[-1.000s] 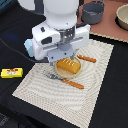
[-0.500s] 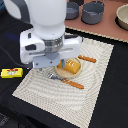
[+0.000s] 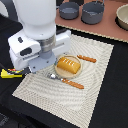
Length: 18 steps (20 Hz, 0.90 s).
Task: Place the bread, butter, and milk from the table onto the serving area.
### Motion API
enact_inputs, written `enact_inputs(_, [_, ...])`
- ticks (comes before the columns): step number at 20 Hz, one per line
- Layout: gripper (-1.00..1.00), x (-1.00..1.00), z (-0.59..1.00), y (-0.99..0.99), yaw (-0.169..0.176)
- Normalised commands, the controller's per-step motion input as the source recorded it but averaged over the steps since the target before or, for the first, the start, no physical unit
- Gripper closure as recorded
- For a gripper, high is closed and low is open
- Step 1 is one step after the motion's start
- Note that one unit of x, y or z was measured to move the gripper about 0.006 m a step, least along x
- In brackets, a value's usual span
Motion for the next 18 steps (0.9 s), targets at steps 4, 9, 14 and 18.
enact_inputs(4, [-1.0, -0.6, 0.08, 0.01, 0.173])
enact_inputs(9, [-1.0, -0.7, -0.11, -0.04, 0.142])
enact_inputs(14, [-1.0, -0.75, -0.17, -0.14, 0.117])
enact_inputs(18, [-1.0, -0.69, -0.13, -0.27, 0.094])
